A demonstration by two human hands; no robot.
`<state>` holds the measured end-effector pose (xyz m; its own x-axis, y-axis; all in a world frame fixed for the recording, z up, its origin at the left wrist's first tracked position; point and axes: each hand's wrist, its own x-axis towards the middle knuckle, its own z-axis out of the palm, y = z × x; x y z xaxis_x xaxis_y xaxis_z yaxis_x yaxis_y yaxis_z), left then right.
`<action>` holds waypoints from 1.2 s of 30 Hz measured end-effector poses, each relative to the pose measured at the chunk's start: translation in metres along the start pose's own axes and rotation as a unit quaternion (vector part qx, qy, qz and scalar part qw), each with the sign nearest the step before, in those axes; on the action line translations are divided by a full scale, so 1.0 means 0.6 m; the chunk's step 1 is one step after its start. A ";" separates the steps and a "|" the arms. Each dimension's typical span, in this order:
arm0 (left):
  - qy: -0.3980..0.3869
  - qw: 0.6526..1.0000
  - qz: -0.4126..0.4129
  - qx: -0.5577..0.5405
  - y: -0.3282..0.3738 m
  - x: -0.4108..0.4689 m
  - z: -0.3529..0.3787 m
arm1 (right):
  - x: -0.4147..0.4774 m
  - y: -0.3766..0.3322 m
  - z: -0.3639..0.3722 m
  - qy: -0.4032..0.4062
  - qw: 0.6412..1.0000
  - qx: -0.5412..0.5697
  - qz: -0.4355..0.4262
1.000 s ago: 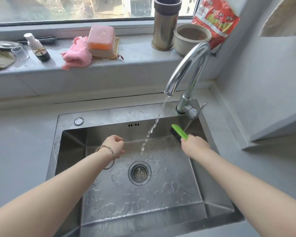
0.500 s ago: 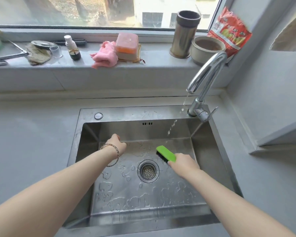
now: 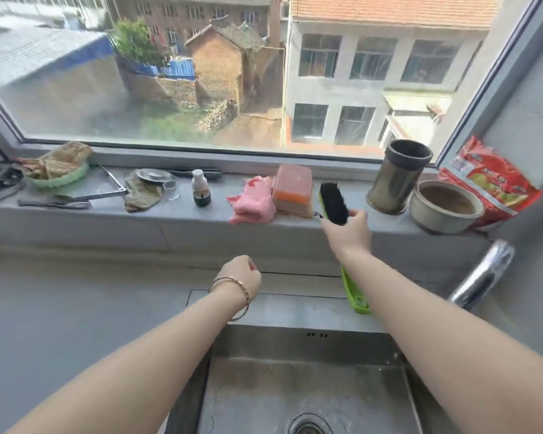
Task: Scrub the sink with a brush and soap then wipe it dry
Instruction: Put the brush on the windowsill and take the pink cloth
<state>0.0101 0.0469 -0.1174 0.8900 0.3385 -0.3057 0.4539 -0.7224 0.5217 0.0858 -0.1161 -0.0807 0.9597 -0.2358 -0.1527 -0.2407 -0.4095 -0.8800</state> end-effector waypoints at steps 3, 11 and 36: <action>0.052 0.998 0.023 -0.023 0.010 0.042 -0.010 | 0.088 -0.018 0.014 0.054 0.997 -0.057 0.020; 0.245 0.950 0.184 0.060 0.011 0.158 -0.039 | 0.209 0.003 0.087 0.062 0.959 -0.276 0.000; -0.086 0.945 0.309 0.063 0.050 -0.032 -0.097 | -0.179 0.057 0.034 -0.307 0.948 0.085 -0.003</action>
<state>0.0090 0.0535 -0.0495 0.9581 -0.2672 -0.1036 -0.1696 -0.8201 0.5466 -0.0227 -0.0867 -0.1038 0.8766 0.3456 -0.3347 -0.2580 -0.2495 -0.9334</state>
